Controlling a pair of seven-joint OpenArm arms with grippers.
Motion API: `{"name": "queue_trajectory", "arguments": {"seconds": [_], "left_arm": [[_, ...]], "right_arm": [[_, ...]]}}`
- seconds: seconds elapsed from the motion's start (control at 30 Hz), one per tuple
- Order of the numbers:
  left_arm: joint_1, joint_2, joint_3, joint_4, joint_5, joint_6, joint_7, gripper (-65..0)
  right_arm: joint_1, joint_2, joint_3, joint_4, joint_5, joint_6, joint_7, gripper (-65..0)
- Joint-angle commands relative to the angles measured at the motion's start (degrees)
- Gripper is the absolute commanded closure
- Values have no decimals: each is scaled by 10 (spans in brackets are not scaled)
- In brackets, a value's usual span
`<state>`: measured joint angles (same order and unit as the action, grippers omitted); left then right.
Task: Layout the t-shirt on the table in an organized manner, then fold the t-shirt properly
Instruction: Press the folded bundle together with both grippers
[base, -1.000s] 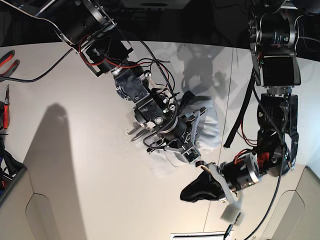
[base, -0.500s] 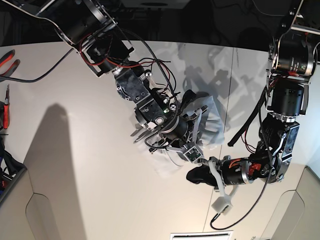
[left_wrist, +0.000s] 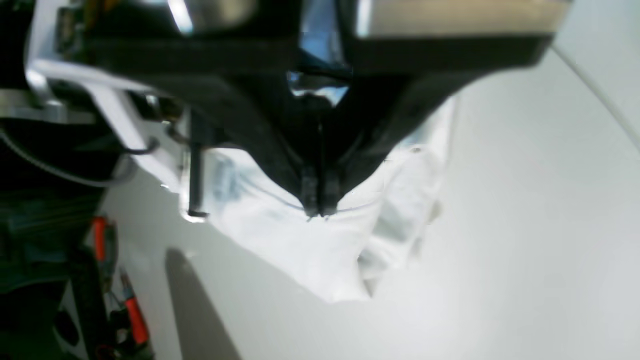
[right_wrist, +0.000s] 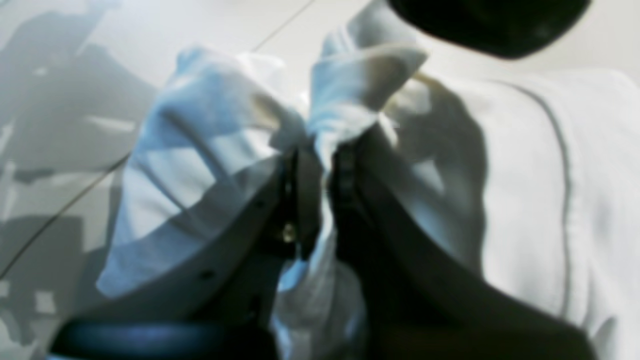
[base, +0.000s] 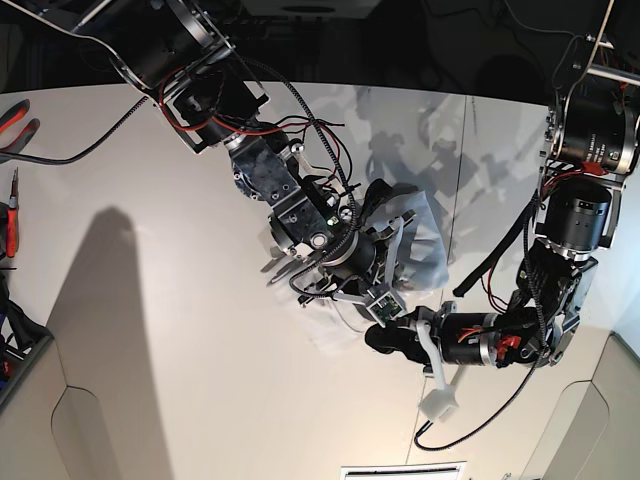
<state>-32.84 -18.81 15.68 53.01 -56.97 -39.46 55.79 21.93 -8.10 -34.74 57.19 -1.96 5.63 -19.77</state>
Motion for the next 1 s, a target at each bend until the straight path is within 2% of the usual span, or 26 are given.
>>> {"name": "queue_trajectory", "arguments": {"seconds": [0.0, 0.27, 0.47, 0.5, 0.53, 0.57, 0.6, 0.63, 0.77, 0.83, 0.97], "left_arm": [[-15, -3, -3, 7, -16, -5, -4, 0], [19, -3, -3, 7, -7, -5, -4, 0], [35, -3, -3, 7, 76, -5, -51, 0], [35, -3, -3, 7, 80, -5, -53, 0], [35, -3, -3, 7, 81, -5, -53, 0], [35, -3, -3, 7, 82, -5, -52, 0], [35, -6, -3, 7, 82, -5, -52, 0], [35, -7, -3, 7, 82, -5, -52, 0], [35, -13, -3, 7, 78, -5, -60, 0], [35, -17, -3, 8, 49, -5, -58, 0], [35, -17, -3, 8, 28, -5, -43, 0]], "right_arm": [[11, -6, 0, 5, 4, 7, -2, 0], [11, -6, 0, 5, 4, 6, -2, 0], [11, -6, 0, 6, 4, 6, -10, 0], [11, -6, 0, 8, 4, 8, -17, -46], [11, -6, 0, 11, 4, 14, -26, -154], [12, -6, 0, 16, 4, 17, -38, -236], [13, -4, 3, 21, 2, 16, -51, -283], [12, -3, 6, 29, -5, 18, -66, -302], [12, -2, 7, 75, -8, 24, -124, -304], [12, -2, 7, 93, -11, 28, -148, -303], [12, -2, 7, 106, -11, 28, -171, -303]]}}
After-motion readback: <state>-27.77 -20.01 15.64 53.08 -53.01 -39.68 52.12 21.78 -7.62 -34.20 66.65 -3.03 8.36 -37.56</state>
